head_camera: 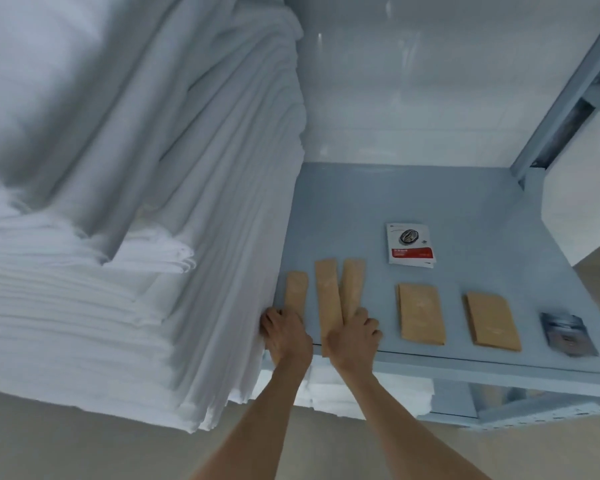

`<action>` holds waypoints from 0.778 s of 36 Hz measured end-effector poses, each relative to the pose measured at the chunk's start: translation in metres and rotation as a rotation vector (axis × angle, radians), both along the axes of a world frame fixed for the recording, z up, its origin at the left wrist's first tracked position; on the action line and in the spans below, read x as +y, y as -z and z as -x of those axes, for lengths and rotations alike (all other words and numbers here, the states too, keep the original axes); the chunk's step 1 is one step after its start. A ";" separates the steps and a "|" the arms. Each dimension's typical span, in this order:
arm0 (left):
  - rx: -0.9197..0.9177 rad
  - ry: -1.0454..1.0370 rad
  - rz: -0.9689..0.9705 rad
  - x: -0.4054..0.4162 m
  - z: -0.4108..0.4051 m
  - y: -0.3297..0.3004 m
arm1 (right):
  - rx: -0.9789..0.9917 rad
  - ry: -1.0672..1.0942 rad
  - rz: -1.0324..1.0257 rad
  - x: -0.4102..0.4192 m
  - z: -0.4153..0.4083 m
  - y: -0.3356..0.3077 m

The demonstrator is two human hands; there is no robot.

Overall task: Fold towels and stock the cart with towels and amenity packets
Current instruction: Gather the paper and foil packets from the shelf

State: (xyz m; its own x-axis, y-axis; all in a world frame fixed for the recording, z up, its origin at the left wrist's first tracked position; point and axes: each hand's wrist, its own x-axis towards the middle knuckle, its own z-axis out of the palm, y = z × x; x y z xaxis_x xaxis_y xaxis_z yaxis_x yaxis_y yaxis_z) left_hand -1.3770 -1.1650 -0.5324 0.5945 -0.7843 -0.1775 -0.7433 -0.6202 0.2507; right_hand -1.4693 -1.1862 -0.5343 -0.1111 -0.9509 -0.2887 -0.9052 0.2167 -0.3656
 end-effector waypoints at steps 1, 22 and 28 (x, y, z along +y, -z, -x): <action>0.025 -0.007 0.006 0.000 0.000 -0.001 | -0.017 -0.001 -0.019 0.000 0.000 0.002; 1.069 -0.133 0.518 -0.001 0.043 -0.142 | -1.006 0.196 -0.233 0.019 0.055 -0.135; 1.155 -0.044 0.651 0.019 0.065 -0.193 | -1.111 0.268 -0.083 0.037 0.087 -0.186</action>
State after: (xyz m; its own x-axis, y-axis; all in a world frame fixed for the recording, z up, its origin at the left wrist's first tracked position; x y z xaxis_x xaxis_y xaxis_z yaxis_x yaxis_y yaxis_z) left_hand -1.4418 -1.1461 -0.3396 0.3839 -0.9023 -0.1960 0.1141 -0.1643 0.9798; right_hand -1.5564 -1.1488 -0.3480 0.0486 -0.9088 -0.4144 -0.0121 0.4143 -0.9101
